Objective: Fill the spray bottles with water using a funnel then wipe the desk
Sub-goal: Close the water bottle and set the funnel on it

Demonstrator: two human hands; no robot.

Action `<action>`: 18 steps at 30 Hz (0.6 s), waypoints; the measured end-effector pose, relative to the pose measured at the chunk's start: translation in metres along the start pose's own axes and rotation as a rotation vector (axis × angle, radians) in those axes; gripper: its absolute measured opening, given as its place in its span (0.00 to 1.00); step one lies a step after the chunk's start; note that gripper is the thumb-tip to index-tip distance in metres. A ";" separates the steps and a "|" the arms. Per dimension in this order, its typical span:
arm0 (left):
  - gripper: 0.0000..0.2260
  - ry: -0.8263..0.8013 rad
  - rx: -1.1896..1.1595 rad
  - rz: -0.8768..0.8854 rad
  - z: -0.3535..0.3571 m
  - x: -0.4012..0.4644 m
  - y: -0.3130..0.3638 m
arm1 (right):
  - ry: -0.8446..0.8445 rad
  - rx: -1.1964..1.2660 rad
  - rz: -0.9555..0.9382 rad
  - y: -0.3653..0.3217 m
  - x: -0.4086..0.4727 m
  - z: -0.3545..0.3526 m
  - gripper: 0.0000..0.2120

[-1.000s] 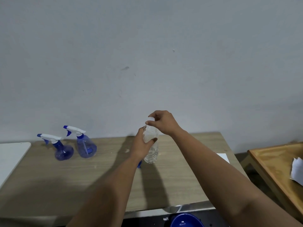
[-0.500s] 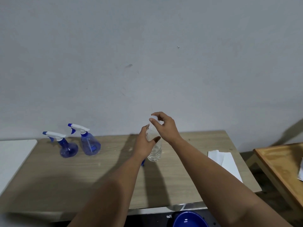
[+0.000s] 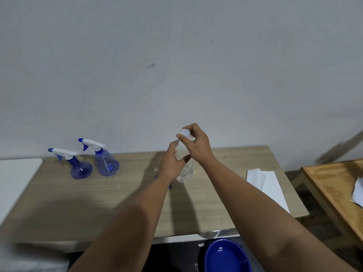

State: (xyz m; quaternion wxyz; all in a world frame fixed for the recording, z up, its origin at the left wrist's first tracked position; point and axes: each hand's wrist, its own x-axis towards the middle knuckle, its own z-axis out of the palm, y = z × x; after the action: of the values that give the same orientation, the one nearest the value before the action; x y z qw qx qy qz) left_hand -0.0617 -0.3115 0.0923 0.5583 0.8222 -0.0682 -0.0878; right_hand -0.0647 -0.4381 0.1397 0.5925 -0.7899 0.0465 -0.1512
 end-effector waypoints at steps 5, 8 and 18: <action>0.36 -0.075 0.073 -0.023 -0.009 0.000 -0.002 | 0.023 -0.083 0.004 0.007 -0.010 0.008 0.18; 0.44 -0.124 0.192 0.000 -0.020 -0.001 -0.024 | 0.001 -0.096 0.088 0.026 -0.021 0.015 0.39; 0.48 -0.099 0.656 -0.129 -0.029 -0.002 -0.158 | 0.075 -0.141 0.295 0.123 -0.054 0.041 0.46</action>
State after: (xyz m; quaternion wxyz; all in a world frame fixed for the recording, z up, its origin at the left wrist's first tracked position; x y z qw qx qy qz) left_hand -0.0553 -0.2266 -0.0435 0.2533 0.9554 -0.0678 -0.1361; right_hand -0.0912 -0.4228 0.0026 0.5490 -0.8080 0.1944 -0.0885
